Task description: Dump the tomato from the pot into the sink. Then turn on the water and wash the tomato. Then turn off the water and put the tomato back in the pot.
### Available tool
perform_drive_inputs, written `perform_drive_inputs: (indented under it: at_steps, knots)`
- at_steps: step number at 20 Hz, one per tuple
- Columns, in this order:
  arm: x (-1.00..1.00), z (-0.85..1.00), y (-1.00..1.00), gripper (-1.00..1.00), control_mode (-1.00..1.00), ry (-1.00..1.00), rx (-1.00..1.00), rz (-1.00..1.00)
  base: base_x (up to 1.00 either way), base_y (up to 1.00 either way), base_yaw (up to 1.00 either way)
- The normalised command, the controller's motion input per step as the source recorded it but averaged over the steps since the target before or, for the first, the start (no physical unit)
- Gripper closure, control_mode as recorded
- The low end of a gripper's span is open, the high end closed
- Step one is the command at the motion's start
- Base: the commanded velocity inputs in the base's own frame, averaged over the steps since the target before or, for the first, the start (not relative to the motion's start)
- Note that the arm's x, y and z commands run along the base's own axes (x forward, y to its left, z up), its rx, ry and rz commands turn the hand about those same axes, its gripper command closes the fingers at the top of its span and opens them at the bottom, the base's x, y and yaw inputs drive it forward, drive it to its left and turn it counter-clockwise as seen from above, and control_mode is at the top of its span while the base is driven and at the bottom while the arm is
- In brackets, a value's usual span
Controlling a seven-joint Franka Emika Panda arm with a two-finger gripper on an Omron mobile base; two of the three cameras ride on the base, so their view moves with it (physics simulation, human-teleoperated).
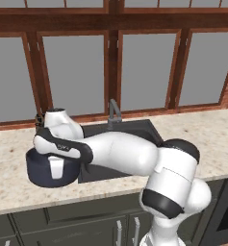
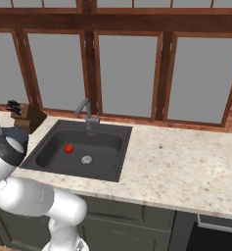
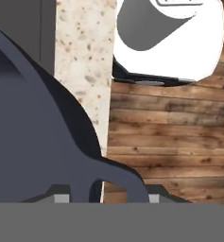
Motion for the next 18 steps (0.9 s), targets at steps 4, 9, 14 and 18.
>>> perform_drive_inputs:
  at_steps: [4, 9, 14, 18]
  knots:
    - [0.31, -0.25, 0.25, 1.00, -1.00, 0.00, -0.07, 0.00, 0.00, 0.00, 0.00]
    - [0.27, -0.25, 0.27, 1.00, -1.00, 0.00, -0.04, 0.00, 0.00, 0.00, 0.00]
    - [0.19, -0.36, 0.21, 1.00, -1.00, -0.01, -0.08, -0.01, 0.00, 0.00, 0.00]
    - [0.00, -0.30, 0.19, -1.00, -1.00, 0.00, -0.11, -0.02, 0.00, 0.00, 0.00]
